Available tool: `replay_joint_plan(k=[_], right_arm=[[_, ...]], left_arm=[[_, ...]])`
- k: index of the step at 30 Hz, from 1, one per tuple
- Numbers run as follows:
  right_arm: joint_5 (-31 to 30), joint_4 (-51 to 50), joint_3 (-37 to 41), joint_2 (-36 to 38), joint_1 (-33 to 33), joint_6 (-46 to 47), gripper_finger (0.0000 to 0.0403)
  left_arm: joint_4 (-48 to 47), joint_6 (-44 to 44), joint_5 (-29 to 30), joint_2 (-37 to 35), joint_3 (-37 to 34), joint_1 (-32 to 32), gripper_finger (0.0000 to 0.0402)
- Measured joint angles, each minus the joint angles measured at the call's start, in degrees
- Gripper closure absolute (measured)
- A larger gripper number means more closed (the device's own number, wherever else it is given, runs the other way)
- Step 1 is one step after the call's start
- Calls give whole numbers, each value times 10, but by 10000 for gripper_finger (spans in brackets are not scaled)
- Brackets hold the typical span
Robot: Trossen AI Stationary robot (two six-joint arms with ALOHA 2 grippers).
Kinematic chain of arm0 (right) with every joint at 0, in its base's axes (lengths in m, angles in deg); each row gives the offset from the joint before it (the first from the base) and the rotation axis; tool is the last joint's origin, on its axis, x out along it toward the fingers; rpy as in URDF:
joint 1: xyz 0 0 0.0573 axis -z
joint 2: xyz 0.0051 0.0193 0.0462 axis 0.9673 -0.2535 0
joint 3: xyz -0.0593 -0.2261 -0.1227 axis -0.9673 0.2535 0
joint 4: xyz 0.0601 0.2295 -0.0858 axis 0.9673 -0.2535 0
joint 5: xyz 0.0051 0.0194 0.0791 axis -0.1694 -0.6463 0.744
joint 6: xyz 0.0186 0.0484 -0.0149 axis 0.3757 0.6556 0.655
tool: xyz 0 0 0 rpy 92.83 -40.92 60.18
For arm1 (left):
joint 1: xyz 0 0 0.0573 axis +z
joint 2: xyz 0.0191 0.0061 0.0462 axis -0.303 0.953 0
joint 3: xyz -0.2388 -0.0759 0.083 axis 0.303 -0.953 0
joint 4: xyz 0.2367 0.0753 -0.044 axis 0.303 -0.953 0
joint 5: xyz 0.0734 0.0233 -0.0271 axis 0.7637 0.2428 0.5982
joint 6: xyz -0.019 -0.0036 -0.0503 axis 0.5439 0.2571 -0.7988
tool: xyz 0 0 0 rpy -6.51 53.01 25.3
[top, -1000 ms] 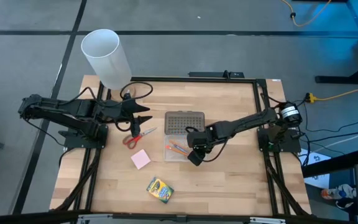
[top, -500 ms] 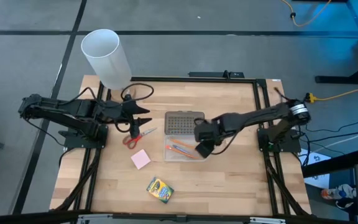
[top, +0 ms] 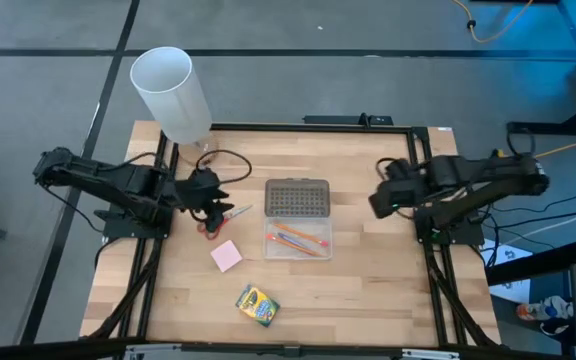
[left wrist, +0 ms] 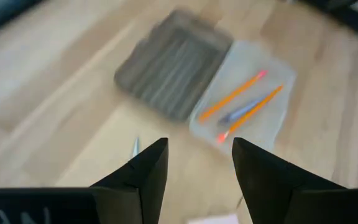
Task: Pack school essentials
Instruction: Put the red scissors into the transparent supply box
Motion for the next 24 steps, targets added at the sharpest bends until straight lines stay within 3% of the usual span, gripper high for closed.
replay_joint_plan(k=[11, 15, 21, 24], right_arm=[[0, 76, 141, 142, 0, 54, 238], [10, 137, 170, 158, 1, 52, 238], [10, 171, 179, 157, 1, 49, 238], [10, 174, 179, 157, 1, 49, 238]], left_arm=[[-92, -125, -98, 85, 0, -1, 227], [-126, -154, -156, 115, 0, -4, 227], [-210, -227, -175, 169, 0, -13, 227], [-212, -219, -207, 194, 0, -13, 228]])
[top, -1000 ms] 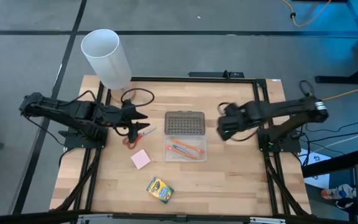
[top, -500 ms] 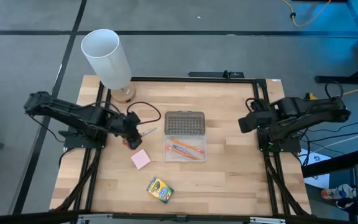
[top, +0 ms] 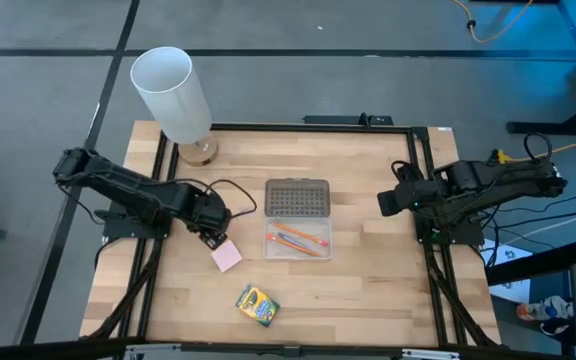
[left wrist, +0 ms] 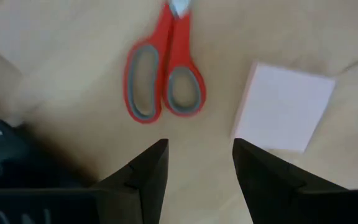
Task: Pack school essentials
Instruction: Put the red scissors into the transparent supply box
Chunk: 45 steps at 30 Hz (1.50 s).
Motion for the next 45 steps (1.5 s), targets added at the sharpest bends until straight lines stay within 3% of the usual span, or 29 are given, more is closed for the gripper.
replay_joint_plan(k=[4, 14, 20, 37, 41, 45], right_arm=[[0, 1, 0, 0, 0, -1, 238], [0, 57, 0, 0, 0, -32, 238], [0, 67, 0, 0, 0, -32, 238], [0, 78, 0, 0, 0, -32, 238], [1, 85, 0, 0, 0, -32, 238], [1, 85, 0, 0, 0, -32, 238]], left_arm=[[8, 38, -5, 23, -9, 9, 228], [46, 157, -78, 23, -82, 105, 228], [96, 172, -61, 30, -83, 113, 228], [152, 220, -65, 166, -92, 115, 228], [152, 232, -66, 176, -91, 115, 243], [154, 229, -69, 177, -91, 118, 293]])
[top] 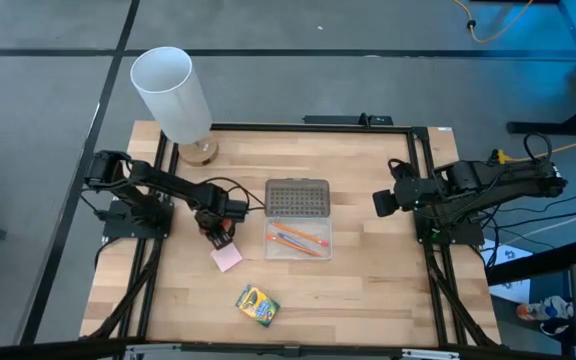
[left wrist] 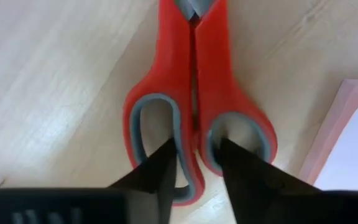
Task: Pack school essentials
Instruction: Put the red scissors into the transparent supply box
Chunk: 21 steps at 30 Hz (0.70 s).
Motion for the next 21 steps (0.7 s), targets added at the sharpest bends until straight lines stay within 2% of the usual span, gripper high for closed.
replay_joint_plan(k=[5, 10, 14, 21], right_arm=[[0, 0, 0, 0, 0, -10, 238], [0, -1, 0, 0, 0, -13, 238], [0, -1, 0, 0, 0, -15, 238], [0, -1, 0, 0, 0, -19, 238]], left_arm=[[-2, -19, -3, -3, 0, 7, 368], [-8, -53, 7, -39, -6, 7, 368], [-39, -90, 22, -99, -5, 7, 398], [-89, -115, 24, -179, 29, 7, 399]])
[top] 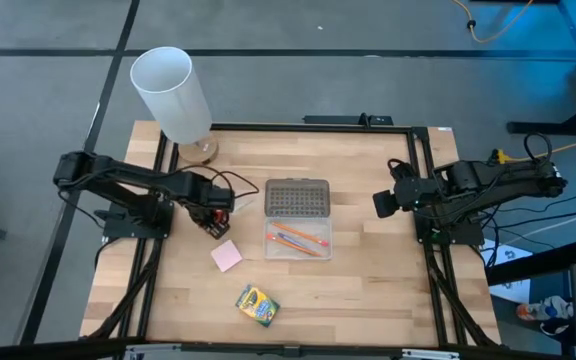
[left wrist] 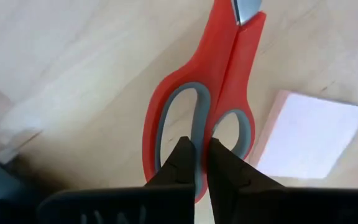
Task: Pack school essentials
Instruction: Put the red scissors into the transparent supply box
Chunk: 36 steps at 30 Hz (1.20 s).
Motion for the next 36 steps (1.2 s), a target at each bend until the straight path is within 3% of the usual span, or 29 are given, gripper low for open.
replay_joint_plan(k=[9, 18, 27, 36], right_arm=[[-1, 5, 0, 0, 0, -9, 238], [0, 22, 0, 0, 0, -9, 238], [14, 23, 0, 0, 0, -10, 238], [15, 28, 0, 0, 0, -11, 238]], left_arm=[[70, 46, -19, 24, 92, -3, 399], [70, 145, -34, 180, 259, 0, 399], [68, 181, -49, 322, 394, -7, 399], [47, 190, -60, 375, 427, -32, 399]])
